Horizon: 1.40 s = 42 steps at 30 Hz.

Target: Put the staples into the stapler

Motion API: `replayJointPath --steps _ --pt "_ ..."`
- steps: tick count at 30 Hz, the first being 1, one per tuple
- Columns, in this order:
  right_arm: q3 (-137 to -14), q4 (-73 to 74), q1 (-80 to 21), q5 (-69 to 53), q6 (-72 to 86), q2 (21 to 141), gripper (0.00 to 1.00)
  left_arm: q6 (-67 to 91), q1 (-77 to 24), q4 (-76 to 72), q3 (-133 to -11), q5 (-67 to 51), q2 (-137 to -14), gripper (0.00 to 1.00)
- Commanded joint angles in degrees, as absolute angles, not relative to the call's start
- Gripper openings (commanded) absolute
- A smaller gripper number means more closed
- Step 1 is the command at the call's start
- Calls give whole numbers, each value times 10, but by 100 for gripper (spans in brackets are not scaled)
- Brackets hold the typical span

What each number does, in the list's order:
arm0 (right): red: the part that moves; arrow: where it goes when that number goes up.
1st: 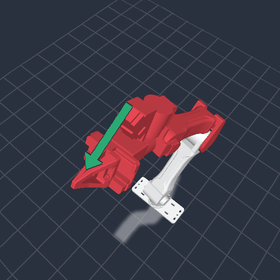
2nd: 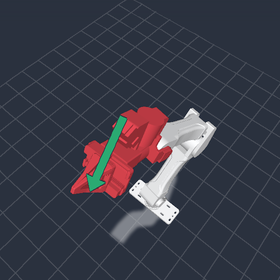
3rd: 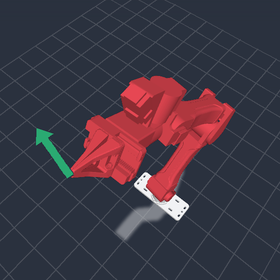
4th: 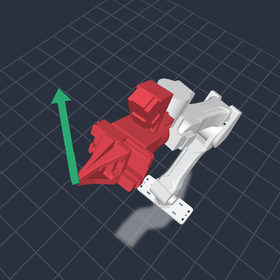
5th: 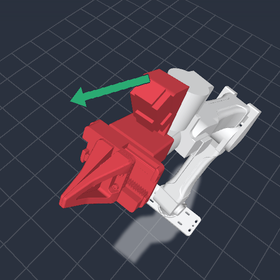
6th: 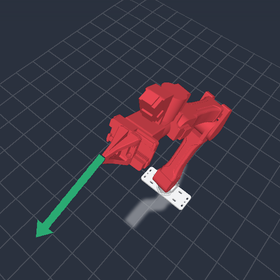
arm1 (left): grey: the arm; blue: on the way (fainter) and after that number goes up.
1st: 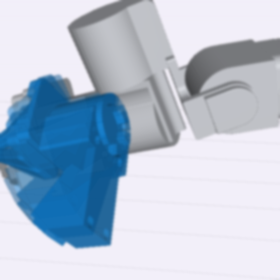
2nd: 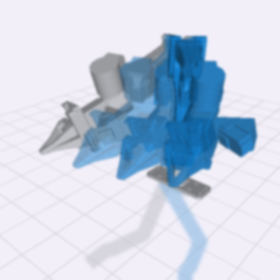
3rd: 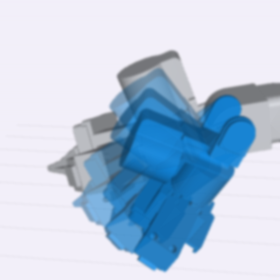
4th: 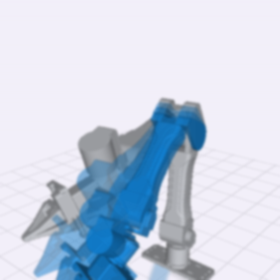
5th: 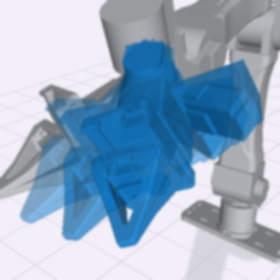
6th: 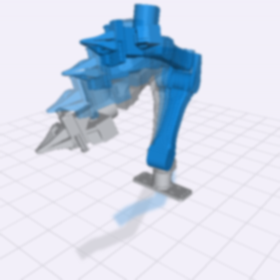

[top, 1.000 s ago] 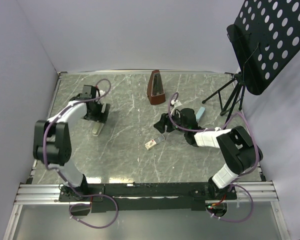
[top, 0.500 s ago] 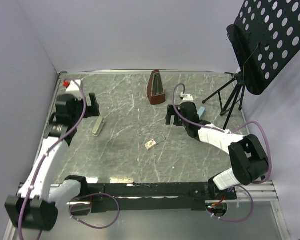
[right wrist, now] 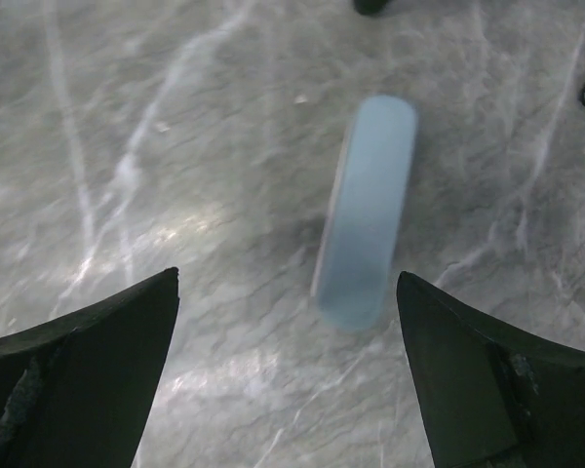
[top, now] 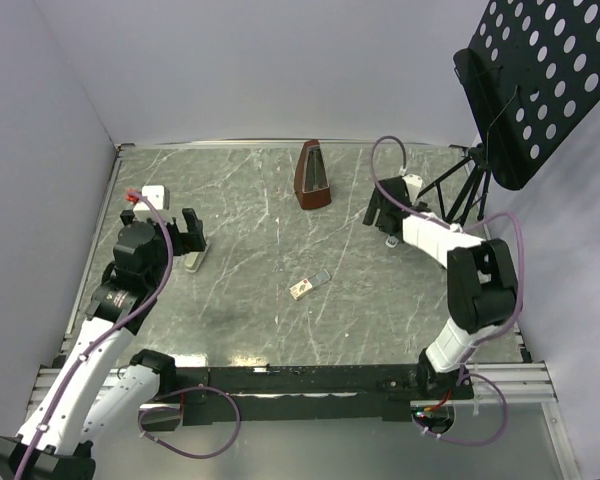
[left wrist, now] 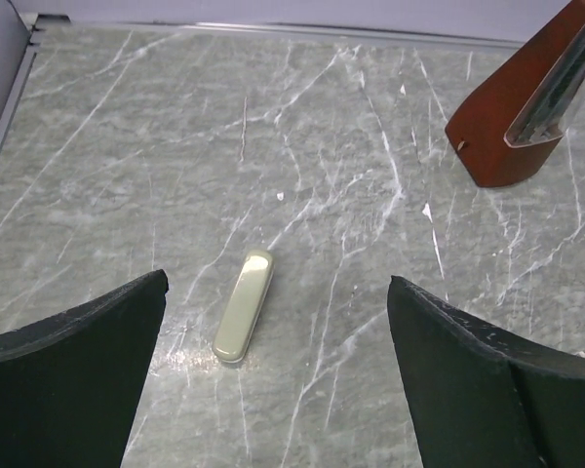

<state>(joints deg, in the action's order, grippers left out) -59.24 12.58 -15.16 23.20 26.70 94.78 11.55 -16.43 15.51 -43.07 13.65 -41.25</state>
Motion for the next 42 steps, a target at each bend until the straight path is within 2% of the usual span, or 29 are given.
replayJointPath --steps 1,5,7,8,13,14,17,20,23,29,33,42 --pt "-641 179 -118 231 317 983 97 105 -180 121 -420 175 -384 99" --pt "-651 185 -91 200 336 1014 89 102 -185 116 -415 166 -368 100" --pt "-654 188 -75 173 346 1025 82 102 -186 115 -414 164 -362 100" --pt "-651 185 -72 165 348 1029 71 100 -187 115 -413 162 -361 99" --pt "-654 184 -69 152 345 1034 54 96 -188 110 -410 147 -352 99" --pt "-654 185 -69 154 345 1033 45 95 -188 110 -410 145 -351 99" --pt "-637 176 -76 156 326 1005 25 92 -188 108 -408 136 -349 99" --pt "-621 164 -89 142 285 968 18 89 -188 106 -406 124 -347 99" --pt "-611 136 -131 102 211 929 18 85 -188 103 -404 109 -345 99" --pt "-613 99 -298 -22 19 893 19 75 -188 97 -395 75 -338 99" --pt "-652 98 -390 -118 -54 945 21 65 -187 95 -390 61 -331 99" --pt "-703 105 -465 -249 -142 1048 23 39 -186 87 -382 -20 -336 99"
